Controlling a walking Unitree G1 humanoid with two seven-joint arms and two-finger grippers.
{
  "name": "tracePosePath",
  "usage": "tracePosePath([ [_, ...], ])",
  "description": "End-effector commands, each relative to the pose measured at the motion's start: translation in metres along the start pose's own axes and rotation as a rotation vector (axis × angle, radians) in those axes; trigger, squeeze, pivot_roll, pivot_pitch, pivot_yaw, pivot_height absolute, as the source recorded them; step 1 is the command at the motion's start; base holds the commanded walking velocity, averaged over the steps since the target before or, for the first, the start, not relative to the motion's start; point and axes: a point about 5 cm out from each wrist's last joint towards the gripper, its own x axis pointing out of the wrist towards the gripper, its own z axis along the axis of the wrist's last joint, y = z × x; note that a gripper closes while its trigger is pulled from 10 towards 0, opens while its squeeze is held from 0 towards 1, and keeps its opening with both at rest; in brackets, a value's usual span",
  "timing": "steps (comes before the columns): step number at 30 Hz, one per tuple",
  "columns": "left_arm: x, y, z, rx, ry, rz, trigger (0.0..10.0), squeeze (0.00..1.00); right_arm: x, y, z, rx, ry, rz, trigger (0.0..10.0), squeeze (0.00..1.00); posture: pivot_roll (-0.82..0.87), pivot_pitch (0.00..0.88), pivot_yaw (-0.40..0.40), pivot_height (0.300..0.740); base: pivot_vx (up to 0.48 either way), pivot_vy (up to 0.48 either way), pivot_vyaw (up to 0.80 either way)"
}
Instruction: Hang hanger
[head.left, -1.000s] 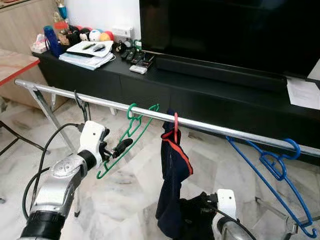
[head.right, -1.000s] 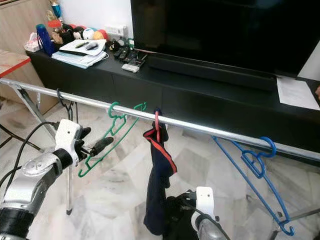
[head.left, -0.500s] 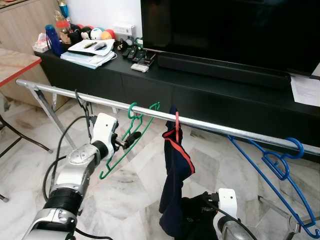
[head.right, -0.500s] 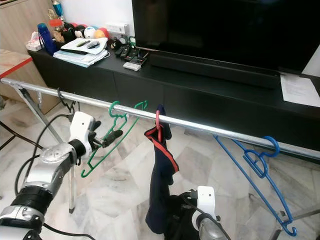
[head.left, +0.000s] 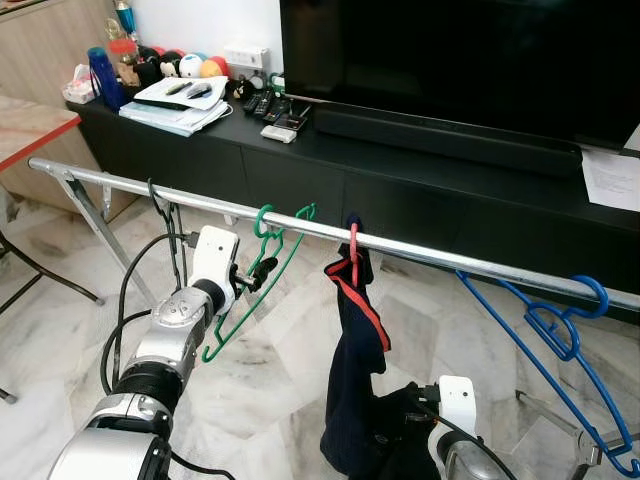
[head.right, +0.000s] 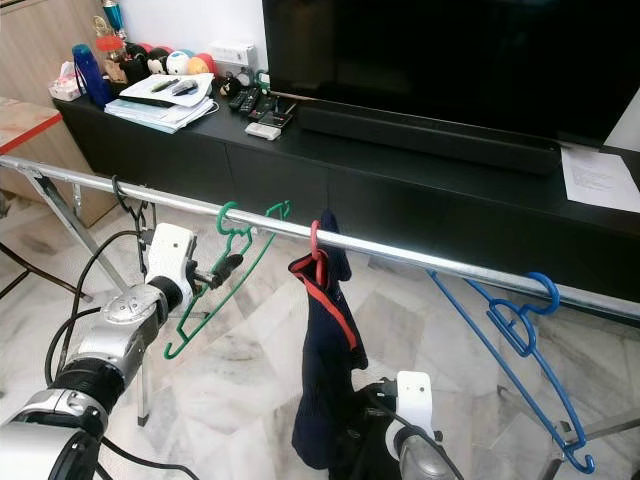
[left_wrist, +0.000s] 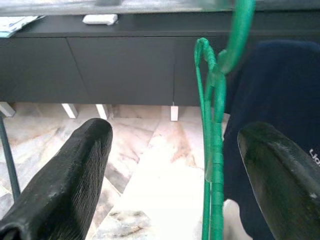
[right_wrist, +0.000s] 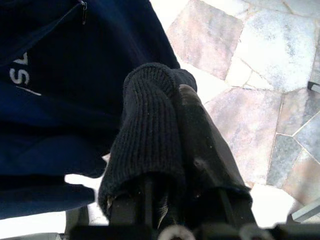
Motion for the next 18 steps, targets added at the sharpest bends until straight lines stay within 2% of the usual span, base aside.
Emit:
tracePosePath([
  [1, 0.003, -0.004, 0.001, -0.001, -0.002, -0.006, 10.0, 0.00, 0.000, -0.001, 0.002, 0.008, -0.019, -0.009, 10.0, 0.00, 0.02, 0.132, 0.025, 0.740, 0.000, 0.000, 0.00],
  [2, 0.004, -0.006, 0.001, -0.007, -0.006, -0.014, 8.0, 0.00, 0.000, -0.001, 0.002, 0.007, -0.019, -0.009, 10.0, 0.00, 0.01, 0.133, 0.025, 0.740, 0.000, 0.000, 0.00],
  [3, 0.004, -0.007, 0.001, -0.010, -0.010, -0.021, 2.6, 0.00, 0.000, -0.001, 0.002, 0.007, -0.019, -0.009, 10.0, 0.00, 0.01, 0.133, 0.025, 0.740, 0.000, 0.000, 0.00],
  [4, 0.005, -0.010, 0.000, -0.012, -0.010, -0.030, 0.0, 0.00, 0.000, -0.001, 0.002, 0.007, -0.019, -0.009, 10.0, 0.00, 0.01, 0.133, 0.025, 0.740, 0.000, 0.000, 0.00],
  [12, 0.008, -0.026, -0.008, 0.013, 0.017, -0.083, 0.2, 0.00, -0.001, -0.002, 0.002, 0.007, -0.021, -0.014, 10.0, 0.00, 0.00, 0.134, 0.029, 0.740, 0.000, 0.000, 0.00],
  [13, 0.009, -0.027, -0.007, 0.029, 0.019, -0.080, 2.7, 0.00, -0.001, -0.002, 0.001, 0.008, -0.021, -0.014, 10.0, 0.00, 0.00, 0.134, 0.029, 0.740, 0.000, 0.000, 0.00],
  [14, 0.009, -0.027, -0.007, 0.036, 0.019, -0.079, 9.0, 0.00, -0.001, -0.002, 0.001, 0.008, -0.021, -0.015, 10.0, 0.00, 0.00, 0.134, 0.029, 0.740, 0.000, 0.000, 0.00],
  [15, 0.009, -0.027, -0.007, 0.043, 0.019, -0.077, 10.0, 0.00, -0.001, -0.002, 0.001, 0.009, -0.021, -0.015, 10.0, 0.00, 0.00, 0.134, 0.031, 0.740, 0.000, 0.000, 0.00],
  [18, 0.011, -0.027, -0.005, 0.062, 0.010, -0.051, 10.0, 0.00, -0.001, -0.002, 0.001, 0.009, -0.021, -0.016, 10.0, 0.00, 0.00, 0.134, 0.031, 0.740, 0.000, 0.000, 0.00],
])
